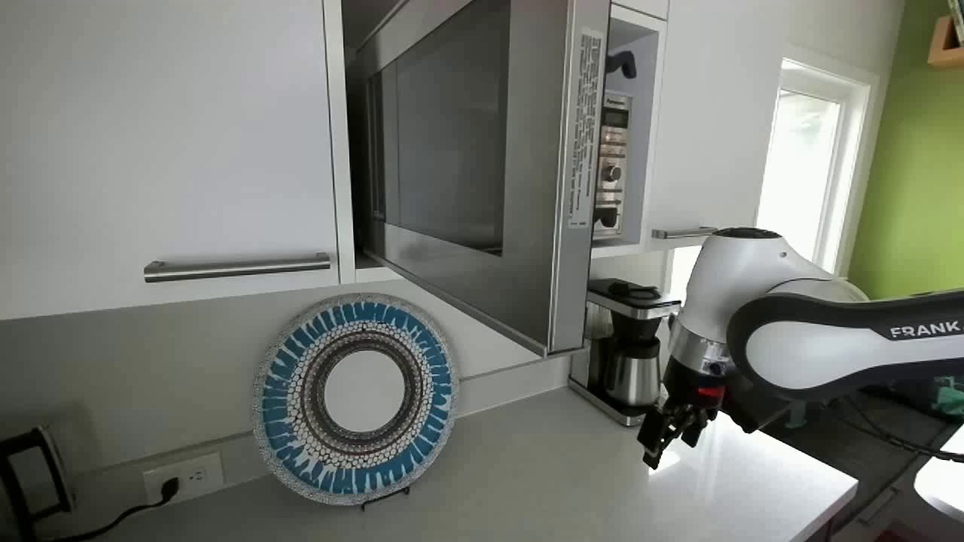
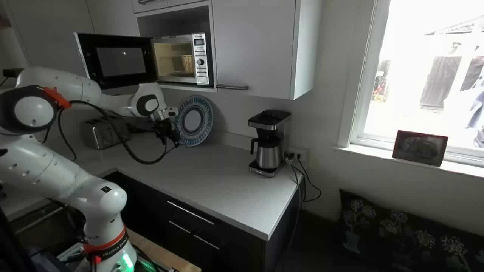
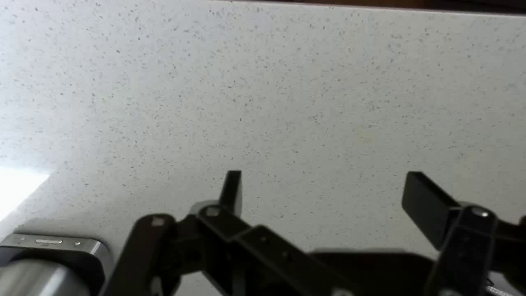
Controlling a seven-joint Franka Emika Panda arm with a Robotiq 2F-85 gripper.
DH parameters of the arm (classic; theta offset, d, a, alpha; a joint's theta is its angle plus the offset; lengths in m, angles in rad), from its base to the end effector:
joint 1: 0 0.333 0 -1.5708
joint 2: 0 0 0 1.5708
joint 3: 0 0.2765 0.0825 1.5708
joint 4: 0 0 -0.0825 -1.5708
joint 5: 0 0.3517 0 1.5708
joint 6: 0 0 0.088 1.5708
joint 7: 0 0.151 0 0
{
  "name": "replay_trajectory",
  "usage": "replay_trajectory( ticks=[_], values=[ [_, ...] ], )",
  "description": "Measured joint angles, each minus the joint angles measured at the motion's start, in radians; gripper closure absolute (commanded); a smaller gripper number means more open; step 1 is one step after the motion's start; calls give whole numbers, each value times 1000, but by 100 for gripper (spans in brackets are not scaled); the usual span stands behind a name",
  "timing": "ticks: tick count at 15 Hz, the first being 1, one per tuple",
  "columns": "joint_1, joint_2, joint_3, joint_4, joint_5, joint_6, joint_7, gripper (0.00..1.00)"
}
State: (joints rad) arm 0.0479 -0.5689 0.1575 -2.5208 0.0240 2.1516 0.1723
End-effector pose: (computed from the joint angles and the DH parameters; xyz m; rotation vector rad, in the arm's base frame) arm 0.3863 0.0803 0.4229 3.0978 0.0087 0.3146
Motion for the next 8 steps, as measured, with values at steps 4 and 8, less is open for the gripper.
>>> replay_trajectory(
  ticks=[4, 8],
  values=[
    [0, 0, 0, 0, 0, 0, 0, 0],
    [-7, -1, -21, 30, 3, 0, 5, 0]
  ],
)
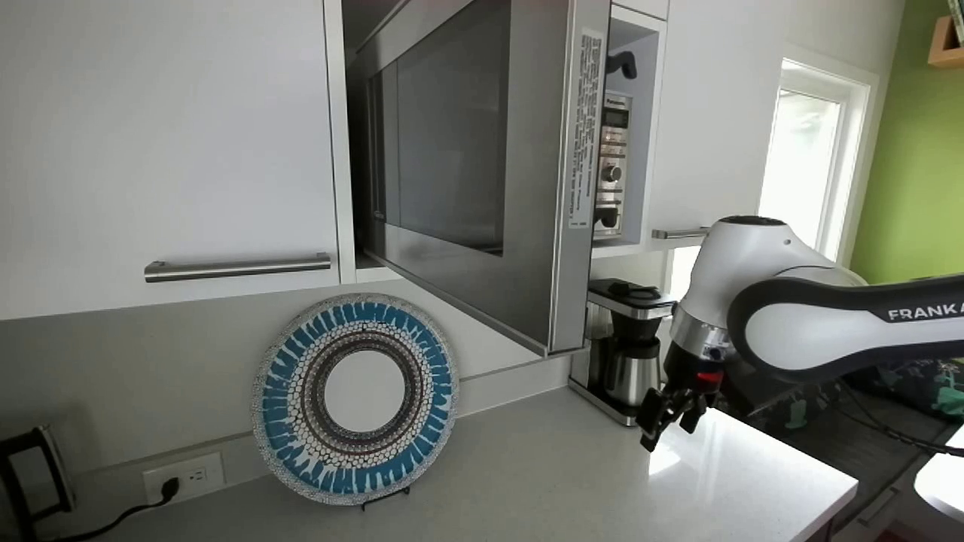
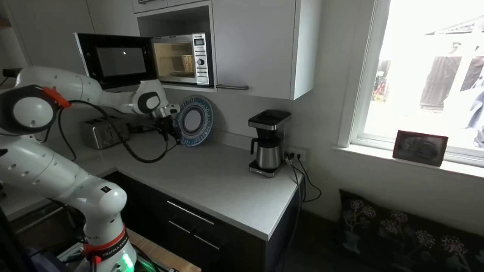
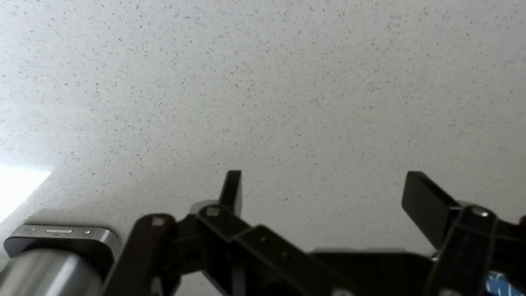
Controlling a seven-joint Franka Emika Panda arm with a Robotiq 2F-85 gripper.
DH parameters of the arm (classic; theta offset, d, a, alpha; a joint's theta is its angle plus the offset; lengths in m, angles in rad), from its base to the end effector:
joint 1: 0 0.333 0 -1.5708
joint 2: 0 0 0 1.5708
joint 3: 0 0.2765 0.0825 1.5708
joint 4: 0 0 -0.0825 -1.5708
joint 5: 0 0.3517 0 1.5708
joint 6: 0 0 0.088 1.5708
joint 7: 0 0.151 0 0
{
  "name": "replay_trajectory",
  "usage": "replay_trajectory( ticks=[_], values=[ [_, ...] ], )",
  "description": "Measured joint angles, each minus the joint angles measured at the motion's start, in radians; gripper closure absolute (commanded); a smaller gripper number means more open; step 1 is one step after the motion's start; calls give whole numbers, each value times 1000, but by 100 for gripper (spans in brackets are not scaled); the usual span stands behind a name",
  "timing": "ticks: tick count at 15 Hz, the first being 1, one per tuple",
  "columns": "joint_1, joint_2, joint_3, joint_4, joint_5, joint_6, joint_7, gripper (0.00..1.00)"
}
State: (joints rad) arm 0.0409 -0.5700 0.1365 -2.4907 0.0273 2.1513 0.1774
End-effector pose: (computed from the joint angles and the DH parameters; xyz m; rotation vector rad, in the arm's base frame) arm 0.3932 0.0719 0.4382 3.1099 -0.0395 0.3618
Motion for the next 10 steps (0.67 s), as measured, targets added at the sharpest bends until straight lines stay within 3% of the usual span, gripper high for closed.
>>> replay_trajectory(
  ticks=[4, 10],
  values=[
    [-6, -3, -64, 101, 50, -36, 1, 0],
    [-6, 12, -120, 314, 239, -230, 49, 0]
  ],
)
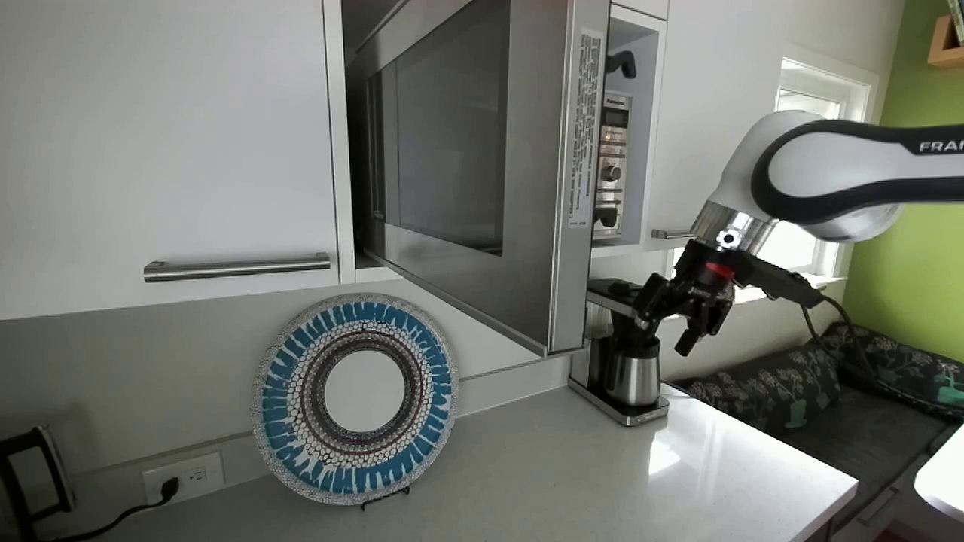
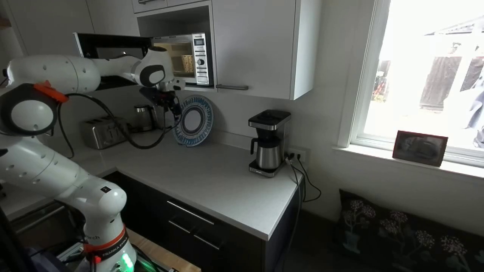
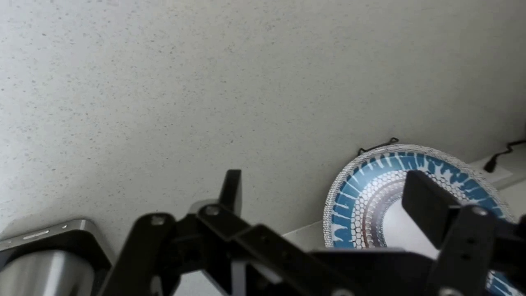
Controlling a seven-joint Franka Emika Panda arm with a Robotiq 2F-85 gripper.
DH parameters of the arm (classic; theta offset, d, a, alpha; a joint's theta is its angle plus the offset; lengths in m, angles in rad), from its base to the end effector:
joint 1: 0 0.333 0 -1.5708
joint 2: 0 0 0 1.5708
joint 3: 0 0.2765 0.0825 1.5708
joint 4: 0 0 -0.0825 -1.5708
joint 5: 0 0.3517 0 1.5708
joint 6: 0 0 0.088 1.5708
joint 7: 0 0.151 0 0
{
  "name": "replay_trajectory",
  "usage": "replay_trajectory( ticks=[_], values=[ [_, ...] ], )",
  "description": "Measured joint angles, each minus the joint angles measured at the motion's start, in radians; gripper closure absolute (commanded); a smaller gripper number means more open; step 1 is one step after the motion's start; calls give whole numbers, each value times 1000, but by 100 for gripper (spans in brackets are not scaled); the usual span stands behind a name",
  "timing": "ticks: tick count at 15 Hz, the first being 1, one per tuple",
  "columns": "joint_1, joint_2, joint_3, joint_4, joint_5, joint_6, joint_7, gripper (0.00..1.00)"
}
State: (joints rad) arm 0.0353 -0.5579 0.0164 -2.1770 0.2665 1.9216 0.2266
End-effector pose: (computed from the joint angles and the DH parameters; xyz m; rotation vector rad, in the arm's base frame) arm 0.4060 0.0514 0.5624 -2.8063 0.3238 -0.3764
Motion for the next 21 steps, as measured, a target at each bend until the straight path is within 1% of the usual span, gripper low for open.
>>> replay_trajectory(
  ticks=[3, 5, 7, 13, 15, 21],
  values=[
    [-3, 23, -4, 87, 82, -35, 82, 0],
    [-4, 40, -2, 132, 109, -36, 121, 0],
    [-4, 50, 0, 149, 115, -36, 134, 0],
    [-4, 57, 0, 152, 127, -24, 139, 0],
    [-4, 56, -3, 155, 190, 42, 139, 0],
    [10, 54, -7, 191, 423, 294, 139, 0]
  ],
)
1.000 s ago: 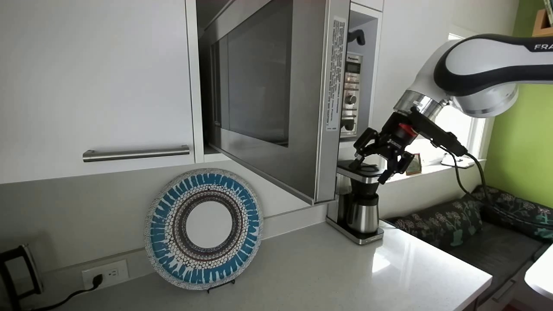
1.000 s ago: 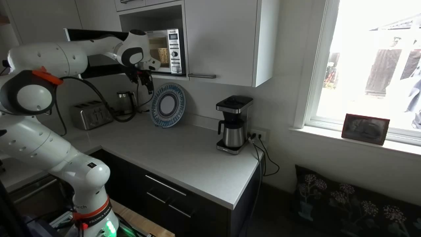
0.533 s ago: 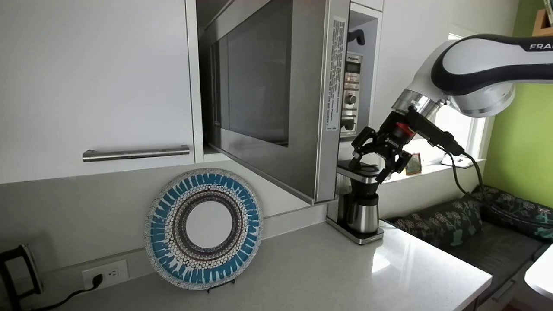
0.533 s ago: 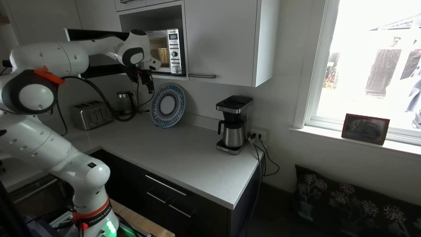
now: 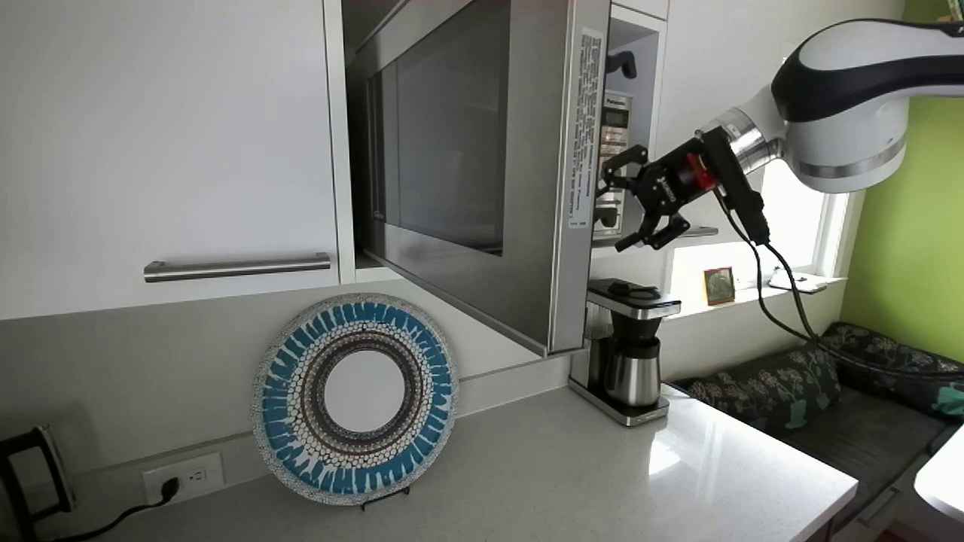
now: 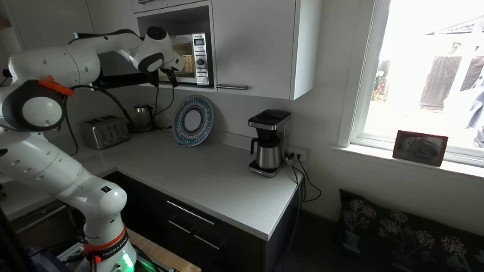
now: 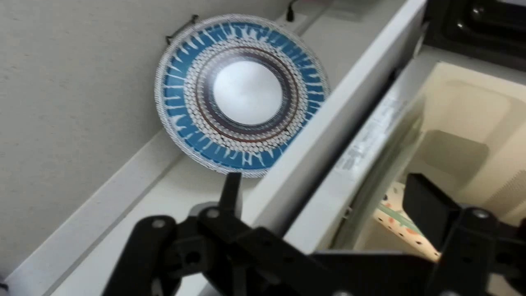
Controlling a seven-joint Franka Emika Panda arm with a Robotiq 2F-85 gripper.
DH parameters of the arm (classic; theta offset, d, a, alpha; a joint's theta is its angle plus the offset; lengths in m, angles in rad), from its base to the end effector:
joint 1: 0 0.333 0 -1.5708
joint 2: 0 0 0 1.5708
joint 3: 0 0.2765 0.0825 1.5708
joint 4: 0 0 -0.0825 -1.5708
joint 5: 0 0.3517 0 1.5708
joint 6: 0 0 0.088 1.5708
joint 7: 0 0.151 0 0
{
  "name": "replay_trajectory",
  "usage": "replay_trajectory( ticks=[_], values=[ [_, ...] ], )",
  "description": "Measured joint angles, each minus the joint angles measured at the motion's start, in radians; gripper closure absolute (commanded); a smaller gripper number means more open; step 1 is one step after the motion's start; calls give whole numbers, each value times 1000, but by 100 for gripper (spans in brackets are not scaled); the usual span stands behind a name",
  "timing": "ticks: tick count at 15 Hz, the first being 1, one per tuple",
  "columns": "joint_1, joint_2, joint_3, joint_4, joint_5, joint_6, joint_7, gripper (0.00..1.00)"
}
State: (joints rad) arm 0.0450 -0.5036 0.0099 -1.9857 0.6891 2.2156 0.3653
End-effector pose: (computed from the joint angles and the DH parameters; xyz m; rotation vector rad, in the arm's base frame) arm 0.4439 0.0687 0.6902 -2.1760 0.5787 -0.6703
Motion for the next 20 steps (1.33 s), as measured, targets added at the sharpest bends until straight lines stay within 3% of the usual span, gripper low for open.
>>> replay_trajectory(
  ticks=[4, 9, 20],
  values=[
    [25, 8, 26, 33, 130, 125, 4, 0],
    [62, 43, 84, 82, 197, 141, 12, 0],
    [82, 64, 94, 99, 217, 141, 6, 0]
  ],
)
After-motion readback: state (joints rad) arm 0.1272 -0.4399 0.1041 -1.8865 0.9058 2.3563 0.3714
